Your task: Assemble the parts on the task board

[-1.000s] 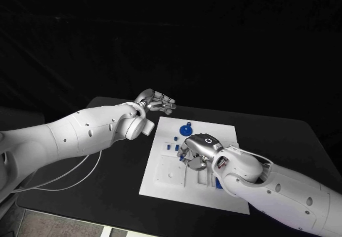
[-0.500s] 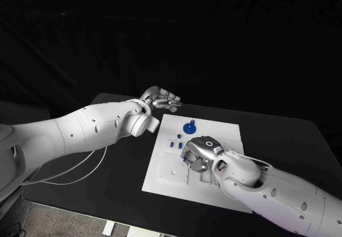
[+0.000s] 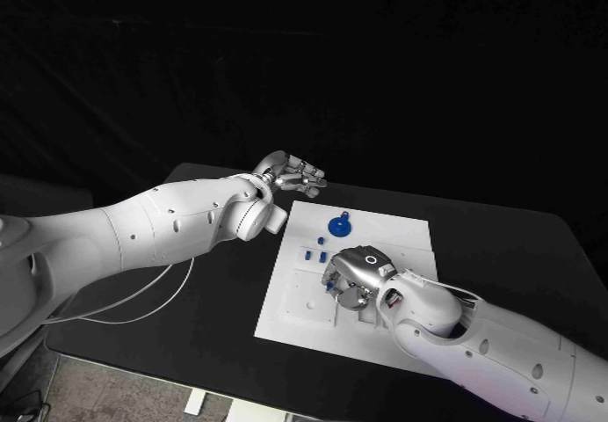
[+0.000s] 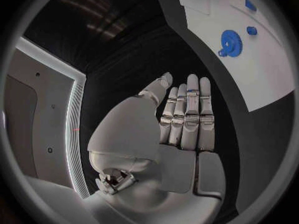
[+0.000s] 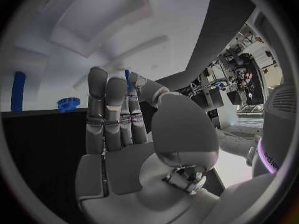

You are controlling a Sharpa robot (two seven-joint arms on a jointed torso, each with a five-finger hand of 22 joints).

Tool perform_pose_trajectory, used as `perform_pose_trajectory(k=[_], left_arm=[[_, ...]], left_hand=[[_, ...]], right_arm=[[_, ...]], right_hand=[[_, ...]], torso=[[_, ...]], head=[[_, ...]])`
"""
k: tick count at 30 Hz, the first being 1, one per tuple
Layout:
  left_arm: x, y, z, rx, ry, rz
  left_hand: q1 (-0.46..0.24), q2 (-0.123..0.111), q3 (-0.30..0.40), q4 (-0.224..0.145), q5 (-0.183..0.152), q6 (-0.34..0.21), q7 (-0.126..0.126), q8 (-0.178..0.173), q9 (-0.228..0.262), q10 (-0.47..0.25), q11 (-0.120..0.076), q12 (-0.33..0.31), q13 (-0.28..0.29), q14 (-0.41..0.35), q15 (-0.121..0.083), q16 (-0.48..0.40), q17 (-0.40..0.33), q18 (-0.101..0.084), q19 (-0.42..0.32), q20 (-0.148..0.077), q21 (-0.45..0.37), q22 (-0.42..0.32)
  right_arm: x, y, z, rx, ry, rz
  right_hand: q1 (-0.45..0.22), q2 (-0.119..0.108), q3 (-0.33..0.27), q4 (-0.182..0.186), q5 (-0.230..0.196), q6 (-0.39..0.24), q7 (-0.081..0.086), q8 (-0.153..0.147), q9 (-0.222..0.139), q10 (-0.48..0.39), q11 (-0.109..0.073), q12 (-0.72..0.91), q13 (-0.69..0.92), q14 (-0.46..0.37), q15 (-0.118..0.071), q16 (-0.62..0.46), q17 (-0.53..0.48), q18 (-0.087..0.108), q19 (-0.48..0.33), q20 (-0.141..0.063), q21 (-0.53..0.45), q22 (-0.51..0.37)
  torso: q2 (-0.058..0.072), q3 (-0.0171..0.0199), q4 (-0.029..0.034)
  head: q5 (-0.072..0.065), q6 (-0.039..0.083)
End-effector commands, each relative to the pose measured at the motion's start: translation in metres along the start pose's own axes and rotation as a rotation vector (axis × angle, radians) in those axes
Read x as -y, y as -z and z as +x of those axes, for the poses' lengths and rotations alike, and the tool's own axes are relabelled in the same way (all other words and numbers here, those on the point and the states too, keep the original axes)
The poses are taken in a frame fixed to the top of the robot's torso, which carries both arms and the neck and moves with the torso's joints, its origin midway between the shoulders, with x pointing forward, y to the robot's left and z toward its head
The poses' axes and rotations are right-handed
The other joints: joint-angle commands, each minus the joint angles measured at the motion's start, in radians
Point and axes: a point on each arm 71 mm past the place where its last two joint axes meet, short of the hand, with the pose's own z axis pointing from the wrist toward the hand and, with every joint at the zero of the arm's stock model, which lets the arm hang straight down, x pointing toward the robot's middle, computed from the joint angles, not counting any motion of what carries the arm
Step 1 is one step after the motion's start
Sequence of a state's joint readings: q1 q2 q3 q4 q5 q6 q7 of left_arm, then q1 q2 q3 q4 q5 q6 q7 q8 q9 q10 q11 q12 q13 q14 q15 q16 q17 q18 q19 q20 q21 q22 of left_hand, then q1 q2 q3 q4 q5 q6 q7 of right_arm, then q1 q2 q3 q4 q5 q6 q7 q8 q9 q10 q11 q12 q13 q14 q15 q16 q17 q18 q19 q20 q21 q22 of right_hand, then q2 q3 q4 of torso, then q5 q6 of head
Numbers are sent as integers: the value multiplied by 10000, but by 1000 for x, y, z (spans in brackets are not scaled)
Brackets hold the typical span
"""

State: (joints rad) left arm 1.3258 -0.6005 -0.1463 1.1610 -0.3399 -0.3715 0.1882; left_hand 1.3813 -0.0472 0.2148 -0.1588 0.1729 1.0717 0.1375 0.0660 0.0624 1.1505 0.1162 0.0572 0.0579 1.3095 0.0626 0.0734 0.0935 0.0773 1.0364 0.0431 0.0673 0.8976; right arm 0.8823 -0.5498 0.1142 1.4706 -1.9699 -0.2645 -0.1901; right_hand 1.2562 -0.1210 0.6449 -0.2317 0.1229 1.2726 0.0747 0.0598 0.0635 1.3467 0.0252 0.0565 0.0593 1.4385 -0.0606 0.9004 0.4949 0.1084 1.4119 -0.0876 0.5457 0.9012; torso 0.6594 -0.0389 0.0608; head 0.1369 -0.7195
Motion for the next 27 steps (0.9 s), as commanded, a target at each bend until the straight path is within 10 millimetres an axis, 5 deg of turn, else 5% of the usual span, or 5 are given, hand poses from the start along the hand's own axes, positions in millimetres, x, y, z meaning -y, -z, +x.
perform_pose_trajectory(k=[1, 27], left_arm=[[3, -1, 1, 24, 71, 132], [2, -1, 2, -37, 84, 71]], left_hand=[[-28, 67, -60, 26, -16, -79, 16, -24, 5, -56, -10, 3, 0, -69, 35, -18, -13, -71, 15, 33, 3, -9], [-40, 64, -81, 49, -15, -107, 22, -24, 5, -87, 0, 3, 0, -93, 47, -21, -21, -68, 26, 44, 4, -137]], right_arm=[[-2, 0, 1, -39, 139, -125], [-3, -1, 9, -446, 254, -9]], right_hand=[[12, 53, 42, -12, -43, 74, 21, 33, 10, 60, -5, 25, 11, -1, -57, 8, -8, 129, 65, -7, -27, 9], [-27, 86, 4, -44, -20, 61, 27, 33, 10, 53, -3, 26, 11, -6, -56, -27, -61, 112, 113, -6, -253, 180]], torso=[[-8, -11, -1], [-4, -4, -7]], head=[[25, -10], [11, -64]])
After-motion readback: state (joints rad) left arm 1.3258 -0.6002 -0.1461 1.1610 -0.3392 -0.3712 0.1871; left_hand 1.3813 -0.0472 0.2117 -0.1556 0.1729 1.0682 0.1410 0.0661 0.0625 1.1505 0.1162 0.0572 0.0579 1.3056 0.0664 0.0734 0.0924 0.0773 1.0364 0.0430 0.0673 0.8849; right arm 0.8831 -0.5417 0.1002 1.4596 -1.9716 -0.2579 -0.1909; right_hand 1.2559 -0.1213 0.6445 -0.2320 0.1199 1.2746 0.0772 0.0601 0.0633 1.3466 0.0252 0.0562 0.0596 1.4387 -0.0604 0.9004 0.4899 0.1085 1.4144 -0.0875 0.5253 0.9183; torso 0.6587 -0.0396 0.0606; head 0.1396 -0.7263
